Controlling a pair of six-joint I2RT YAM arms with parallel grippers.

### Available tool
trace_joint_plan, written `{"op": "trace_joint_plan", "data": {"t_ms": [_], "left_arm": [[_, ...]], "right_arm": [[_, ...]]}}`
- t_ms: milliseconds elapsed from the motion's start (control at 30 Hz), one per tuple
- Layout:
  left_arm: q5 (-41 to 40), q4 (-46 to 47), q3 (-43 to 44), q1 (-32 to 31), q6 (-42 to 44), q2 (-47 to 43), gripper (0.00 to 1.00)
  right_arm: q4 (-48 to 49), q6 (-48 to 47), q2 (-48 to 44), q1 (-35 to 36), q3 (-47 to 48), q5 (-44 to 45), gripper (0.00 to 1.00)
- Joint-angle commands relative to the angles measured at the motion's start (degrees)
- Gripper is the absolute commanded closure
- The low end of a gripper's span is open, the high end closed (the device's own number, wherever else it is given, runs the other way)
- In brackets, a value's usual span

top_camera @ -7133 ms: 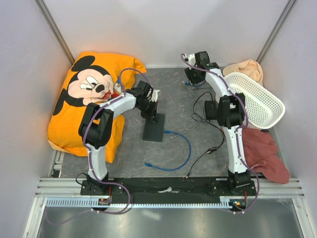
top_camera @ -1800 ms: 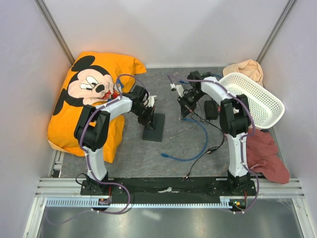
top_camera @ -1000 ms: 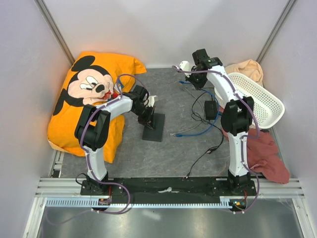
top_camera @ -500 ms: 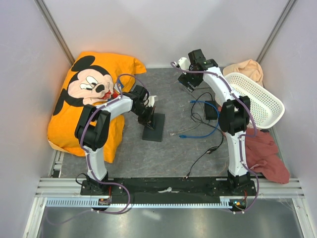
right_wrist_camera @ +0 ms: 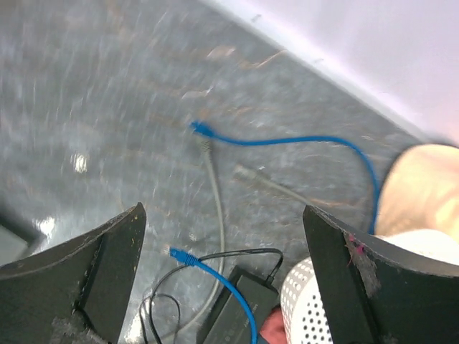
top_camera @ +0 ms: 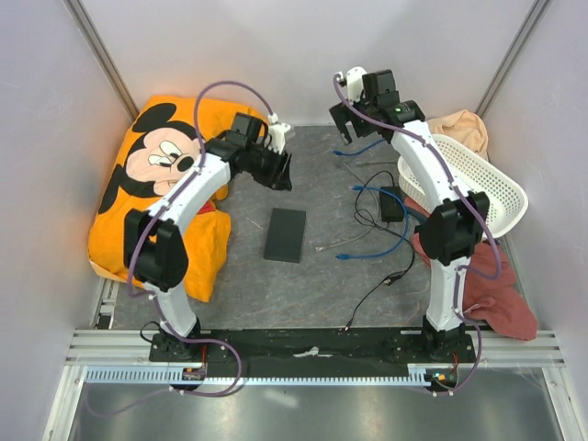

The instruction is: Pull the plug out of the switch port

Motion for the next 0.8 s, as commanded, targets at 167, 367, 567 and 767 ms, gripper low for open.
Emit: {"op": "trace_joint_plan", "data": {"t_ms": [167, 367, 567, 767], "left_arm": [[-6.8, 1.0, 12.7, 0.3, 5.7, -7.5, 0.00], [-9.3, 4.6, 15.1, 0.8, -1.2, -10.6, 0.00], [-14.1, 8.4, 20.9, 0.9, -4.0, -13.0, 0.00], [-14.3, 19.2, 7.0, 0.8, 2.1, -20.0, 0.00]], "right_arm": [[8.5, 10.7, -7.3, 1.9, -6.2, 13.5, 0.02], [7.9, 7.7, -13.3, 6.2, -12.3, 14.4, 0.02], [5.1, 8.8, -22.6, 7.4, -25.1, 4.3, 0.02], [10.2, 11.2, -25.3, 7.3, -27.3, 1.8, 0.02]]}}
